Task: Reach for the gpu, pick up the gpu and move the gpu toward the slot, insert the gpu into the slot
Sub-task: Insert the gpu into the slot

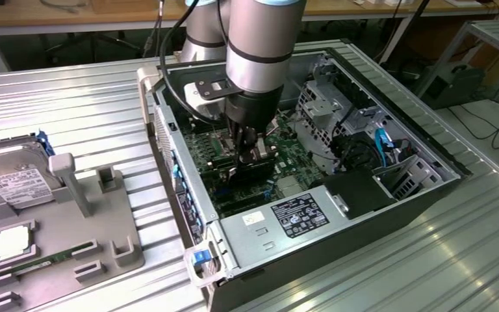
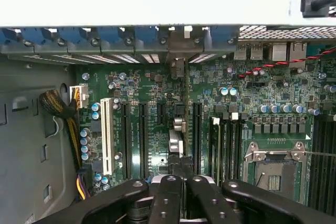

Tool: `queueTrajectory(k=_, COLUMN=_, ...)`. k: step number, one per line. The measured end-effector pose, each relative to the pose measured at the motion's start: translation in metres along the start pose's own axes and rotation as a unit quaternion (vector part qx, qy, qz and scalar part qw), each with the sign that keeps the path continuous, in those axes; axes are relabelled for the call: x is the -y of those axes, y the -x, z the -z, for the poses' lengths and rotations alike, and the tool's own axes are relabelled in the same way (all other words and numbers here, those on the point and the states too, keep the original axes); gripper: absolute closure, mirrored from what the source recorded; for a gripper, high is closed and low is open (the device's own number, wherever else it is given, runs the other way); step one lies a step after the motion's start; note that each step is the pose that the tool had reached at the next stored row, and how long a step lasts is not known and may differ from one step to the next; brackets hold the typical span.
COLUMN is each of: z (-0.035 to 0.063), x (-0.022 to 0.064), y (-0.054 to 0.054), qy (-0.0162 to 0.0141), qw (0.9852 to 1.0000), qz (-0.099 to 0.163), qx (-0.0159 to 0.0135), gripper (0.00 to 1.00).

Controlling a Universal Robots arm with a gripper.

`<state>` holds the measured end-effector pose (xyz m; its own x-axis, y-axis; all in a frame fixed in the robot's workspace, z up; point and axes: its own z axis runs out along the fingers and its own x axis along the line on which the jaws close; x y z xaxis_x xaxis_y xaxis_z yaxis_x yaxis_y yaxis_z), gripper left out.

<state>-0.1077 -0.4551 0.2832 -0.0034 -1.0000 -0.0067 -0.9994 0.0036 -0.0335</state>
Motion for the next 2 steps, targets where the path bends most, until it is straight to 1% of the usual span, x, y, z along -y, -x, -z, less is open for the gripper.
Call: queueTrajectory(k=2, z=0.0000, x=0.0000, y=0.0000, qy=0.0000, qw=1.0000, qz=0.000, qx=0.0000, gripper=0.89)
